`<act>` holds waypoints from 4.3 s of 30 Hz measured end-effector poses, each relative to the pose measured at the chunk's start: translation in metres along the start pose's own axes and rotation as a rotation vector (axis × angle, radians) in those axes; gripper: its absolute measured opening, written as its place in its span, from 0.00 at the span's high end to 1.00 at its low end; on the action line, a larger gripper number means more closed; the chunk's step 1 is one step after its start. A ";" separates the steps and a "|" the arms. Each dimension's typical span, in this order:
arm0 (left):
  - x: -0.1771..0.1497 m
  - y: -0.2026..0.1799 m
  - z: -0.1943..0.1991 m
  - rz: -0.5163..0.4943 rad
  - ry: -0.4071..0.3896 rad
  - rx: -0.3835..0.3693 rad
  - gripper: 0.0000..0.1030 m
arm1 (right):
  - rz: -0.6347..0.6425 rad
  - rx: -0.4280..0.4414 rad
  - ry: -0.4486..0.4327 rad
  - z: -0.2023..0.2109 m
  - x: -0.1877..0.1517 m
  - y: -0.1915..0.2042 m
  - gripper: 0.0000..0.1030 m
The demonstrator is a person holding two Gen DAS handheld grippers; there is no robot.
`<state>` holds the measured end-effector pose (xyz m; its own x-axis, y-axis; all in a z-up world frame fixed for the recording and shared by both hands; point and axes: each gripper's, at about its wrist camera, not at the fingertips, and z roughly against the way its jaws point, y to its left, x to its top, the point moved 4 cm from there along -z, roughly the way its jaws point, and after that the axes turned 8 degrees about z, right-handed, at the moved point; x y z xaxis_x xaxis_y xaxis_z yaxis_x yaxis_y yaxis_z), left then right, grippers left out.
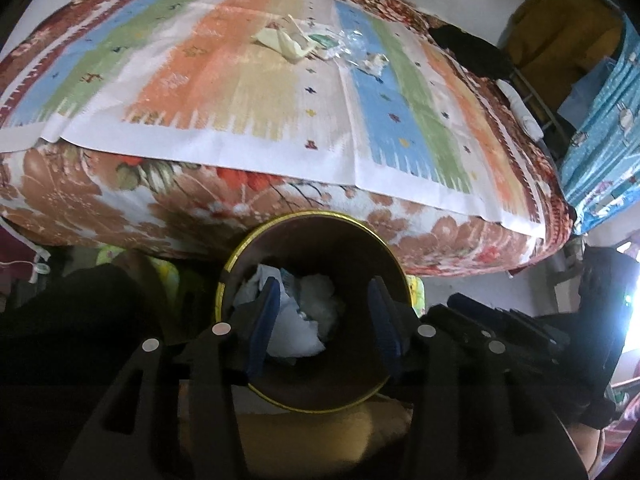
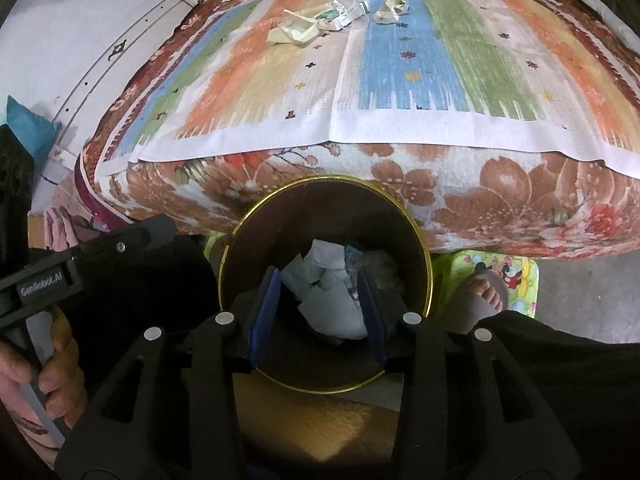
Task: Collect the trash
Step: 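Open both tools to drop the tissues into the bin, then move both tools back over the sheet toward the remaining wrappers, then grasp the clear plastic cup with the right tool while the left tool grasps the cream paper wrapper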
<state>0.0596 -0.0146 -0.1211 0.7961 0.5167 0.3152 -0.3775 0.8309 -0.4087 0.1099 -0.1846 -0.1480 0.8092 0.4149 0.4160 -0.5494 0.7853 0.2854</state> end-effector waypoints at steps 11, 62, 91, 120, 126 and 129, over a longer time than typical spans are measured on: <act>0.041 -0.005 0.003 0.002 -0.041 0.054 0.47 | 0.009 -0.046 -0.008 -0.005 0.031 -0.012 0.56; 0.236 0.020 -0.048 0.167 -0.146 0.153 0.28 | 0.209 -0.231 -0.150 -0.041 0.225 -0.042 0.25; 0.315 0.021 -0.113 0.145 -0.182 0.161 0.06 | 0.233 -0.265 -0.194 -0.104 0.307 -0.064 0.09; 0.350 0.028 -0.179 0.099 -0.063 0.034 0.25 | 0.330 -0.294 -0.152 -0.167 0.350 -0.066 0.32; 0.341 0.024 -0.201 0.051 0.006 0.057 0.52 | 0.311 -0.290 -0.106 -0.177 0.349 -0.075 0.58; 0.339 0.026 -0.204 0.044 0.005 0.074 0.64 | 0.311 -0.301 -0.096 -0.180 0.347 -0.078 0.65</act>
<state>0.4163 0.1404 -0.1993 0.7804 0.5519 0.2938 -0.4460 0.8207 -0.3571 0.4708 -0.0190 -0.1809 0.5844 0.6193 0.5244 -0.6670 0.7346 -0.1243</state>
